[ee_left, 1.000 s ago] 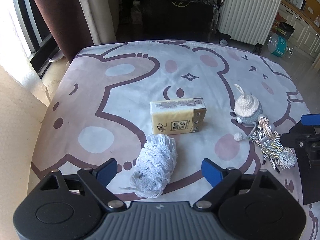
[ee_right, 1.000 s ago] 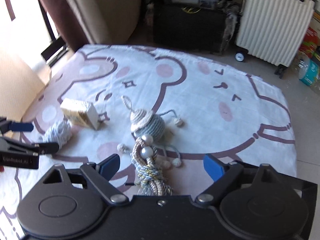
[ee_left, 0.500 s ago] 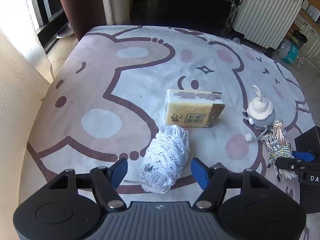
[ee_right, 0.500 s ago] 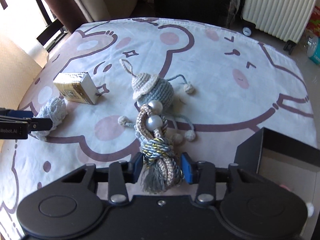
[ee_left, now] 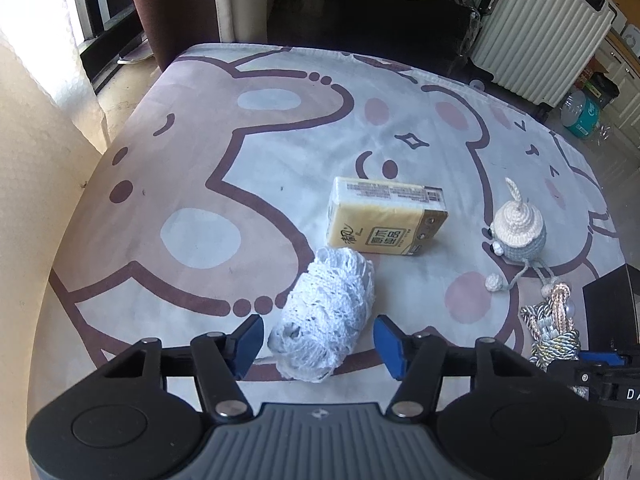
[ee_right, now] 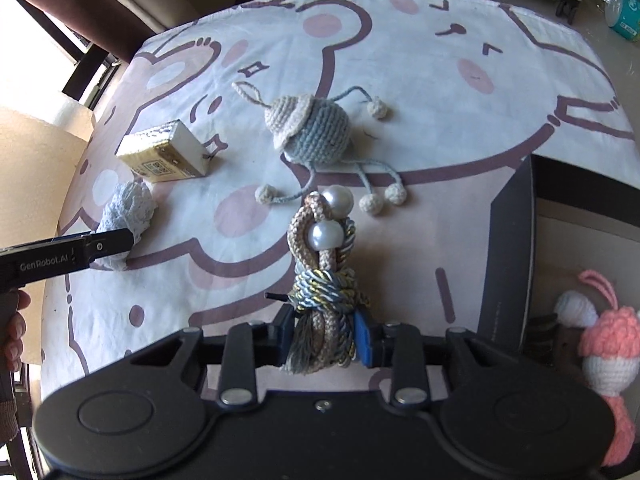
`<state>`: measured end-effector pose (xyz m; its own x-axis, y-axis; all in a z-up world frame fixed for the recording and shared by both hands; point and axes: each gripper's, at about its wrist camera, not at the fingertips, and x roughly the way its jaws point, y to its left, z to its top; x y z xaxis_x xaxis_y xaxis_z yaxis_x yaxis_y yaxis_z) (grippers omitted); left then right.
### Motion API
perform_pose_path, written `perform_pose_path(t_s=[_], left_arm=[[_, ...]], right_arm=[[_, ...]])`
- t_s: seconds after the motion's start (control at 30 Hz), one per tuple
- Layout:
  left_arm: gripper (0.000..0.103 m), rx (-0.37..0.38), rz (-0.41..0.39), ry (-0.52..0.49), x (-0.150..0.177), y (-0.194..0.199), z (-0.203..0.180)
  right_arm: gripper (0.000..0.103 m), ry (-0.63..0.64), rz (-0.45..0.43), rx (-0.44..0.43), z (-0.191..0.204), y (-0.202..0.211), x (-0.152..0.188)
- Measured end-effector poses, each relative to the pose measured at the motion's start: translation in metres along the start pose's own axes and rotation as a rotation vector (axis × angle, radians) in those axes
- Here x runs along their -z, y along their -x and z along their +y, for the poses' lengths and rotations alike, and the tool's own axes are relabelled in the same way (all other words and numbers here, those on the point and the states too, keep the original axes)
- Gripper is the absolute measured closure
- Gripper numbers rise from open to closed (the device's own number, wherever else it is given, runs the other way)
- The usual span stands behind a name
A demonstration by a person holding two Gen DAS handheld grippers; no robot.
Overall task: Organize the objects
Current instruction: 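Close the right gripper on the rope tassel while the left gripper closes on the white ball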
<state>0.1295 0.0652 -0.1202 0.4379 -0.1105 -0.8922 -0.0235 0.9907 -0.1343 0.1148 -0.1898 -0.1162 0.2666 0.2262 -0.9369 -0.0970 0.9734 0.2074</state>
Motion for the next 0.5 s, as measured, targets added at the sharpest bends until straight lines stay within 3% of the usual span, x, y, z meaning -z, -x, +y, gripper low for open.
perform_pose_path(t_s=[0.17, 0.5], left_arm=[[0.042, -0.004, -0.013, -0.004, -0.002, -0.001, -0.002], [0.044, -0.03, -0.003, -0.069, -0.005, -0.008, -0.01]], right_arm=[[0.058, 0.001, -0.06, 0.009, 0.001, 0.007, -0.007], [0.061, 0.014, -0.038, 0.029, -0.004, -0.006, -0.008]])
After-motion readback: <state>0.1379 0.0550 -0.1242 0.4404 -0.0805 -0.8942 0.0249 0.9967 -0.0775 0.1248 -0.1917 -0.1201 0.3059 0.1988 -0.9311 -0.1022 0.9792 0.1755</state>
